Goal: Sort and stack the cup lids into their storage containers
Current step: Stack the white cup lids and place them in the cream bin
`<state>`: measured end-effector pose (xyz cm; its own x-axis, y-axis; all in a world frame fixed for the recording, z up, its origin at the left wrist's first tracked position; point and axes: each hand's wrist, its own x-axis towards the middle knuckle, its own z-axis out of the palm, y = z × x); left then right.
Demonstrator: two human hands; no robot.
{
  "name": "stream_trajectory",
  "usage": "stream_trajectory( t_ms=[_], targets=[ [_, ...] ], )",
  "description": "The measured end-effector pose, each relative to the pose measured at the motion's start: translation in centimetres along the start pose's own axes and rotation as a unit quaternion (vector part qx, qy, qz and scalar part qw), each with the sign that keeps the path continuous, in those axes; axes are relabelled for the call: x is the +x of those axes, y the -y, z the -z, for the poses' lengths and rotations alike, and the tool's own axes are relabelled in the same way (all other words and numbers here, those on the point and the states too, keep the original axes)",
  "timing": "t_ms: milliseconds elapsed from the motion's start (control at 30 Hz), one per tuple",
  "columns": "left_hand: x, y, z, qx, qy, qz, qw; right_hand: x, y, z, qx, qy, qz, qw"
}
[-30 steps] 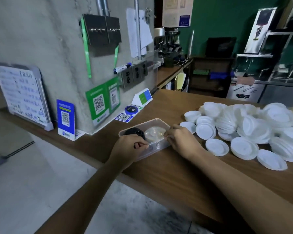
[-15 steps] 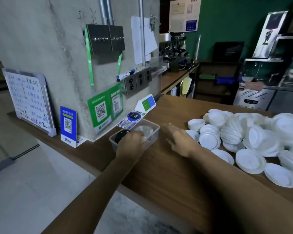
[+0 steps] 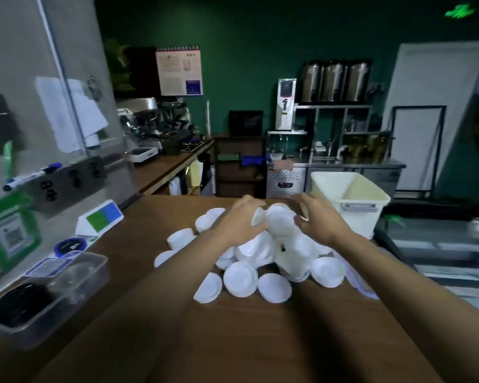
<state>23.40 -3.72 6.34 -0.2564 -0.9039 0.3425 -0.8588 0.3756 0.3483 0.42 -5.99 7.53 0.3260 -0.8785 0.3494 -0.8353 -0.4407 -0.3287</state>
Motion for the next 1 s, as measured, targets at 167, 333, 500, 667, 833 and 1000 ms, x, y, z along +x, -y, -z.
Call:
stream_trajectory(
  t_ms=[167,333,500,667,833,1000],
  targets=[
    [10.1,-7.3,-5.3,0.000,0.018,-0.062,0.998,0.6,-10.6,3.7,-0.017,-0.025,-0.075,0.997],
    [16.9,-11.1,-11.2,0.054,0.060,-0.080,0.993,2.7,-18.3,3.8,-0.054,-0.013,-0.101,0.993],
    [20.5,-11.6,-14.0,0.153,0.067,-0.073,0.983,4.2,-22.3,2.4,-0.128,0.013,-0.119,0.985],
    [21.0,-11.1,-15.5,0.210,0.007,-0.091,0.973,4.6,-23.0,0.7,-0.196,-0.014,-0.120,0.973],
    [19.8,-11.7,-14.6,0.204,-0.040,-0.122,0.970,3.9,-22.0,1.7,-0.216,-0.041,-0.123,0.968],
    [18.0,-12.8,-10.6,0.166,-0.073,-0.162,0.970,1.7,-18.5,6.5,-0.207,-0.074,-0.100,0.970]
  ],
)
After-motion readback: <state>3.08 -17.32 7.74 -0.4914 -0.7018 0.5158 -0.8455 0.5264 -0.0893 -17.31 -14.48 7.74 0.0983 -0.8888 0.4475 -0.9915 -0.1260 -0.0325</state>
